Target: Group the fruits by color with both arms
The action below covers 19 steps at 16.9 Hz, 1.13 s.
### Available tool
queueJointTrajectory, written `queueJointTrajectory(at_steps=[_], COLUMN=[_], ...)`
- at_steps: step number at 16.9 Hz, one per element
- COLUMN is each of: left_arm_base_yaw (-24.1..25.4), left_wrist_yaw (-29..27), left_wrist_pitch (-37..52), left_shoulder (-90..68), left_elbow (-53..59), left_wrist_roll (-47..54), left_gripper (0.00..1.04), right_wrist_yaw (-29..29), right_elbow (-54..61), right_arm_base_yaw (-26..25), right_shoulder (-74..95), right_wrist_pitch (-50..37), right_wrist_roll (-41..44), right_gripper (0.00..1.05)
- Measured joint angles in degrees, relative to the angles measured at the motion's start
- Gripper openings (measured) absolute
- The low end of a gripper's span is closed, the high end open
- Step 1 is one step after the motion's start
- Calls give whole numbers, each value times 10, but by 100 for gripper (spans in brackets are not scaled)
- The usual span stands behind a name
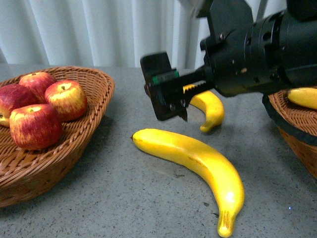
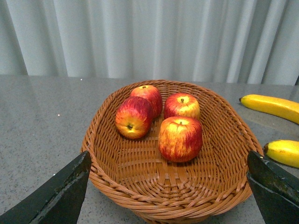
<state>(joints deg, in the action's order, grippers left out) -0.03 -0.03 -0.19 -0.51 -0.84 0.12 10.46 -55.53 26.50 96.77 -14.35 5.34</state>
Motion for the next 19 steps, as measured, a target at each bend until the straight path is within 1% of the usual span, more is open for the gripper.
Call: queueJointTrajectory(at_steps=[1,4,11,15,16,18,19], left_arm_base_yaw=[0,0,0,0,0,0,0], left_wrist_yaw=[0,0,0,0,0,0,0], left_wrist_pitch=[0,0,0,0,0,0,0], left_shoulder=[0,0,0,0,0,0,0], left_elbow=[0,0,0,0,0,0,0], left_wrist_roll=[0,0,0,0,0,0,0], left_gripper=[98,98,98,98,98,98,98], right_wrist_yaw=[0,-9,-29,-27,-27,-23,-17], right_elbow=[0,22,53,66,70,72,73], right_arm_base_yaw=[-3,-3,-3,2,5,5,5], right_shoulder=[3,4,34,46,46,46,43], right_wrist_pitch=[19,24,42,45,44,43,40], right_wrist_roll=[19,71,119,131,134,138,138], right_gripper=[98,98,98,98,88,62,41])
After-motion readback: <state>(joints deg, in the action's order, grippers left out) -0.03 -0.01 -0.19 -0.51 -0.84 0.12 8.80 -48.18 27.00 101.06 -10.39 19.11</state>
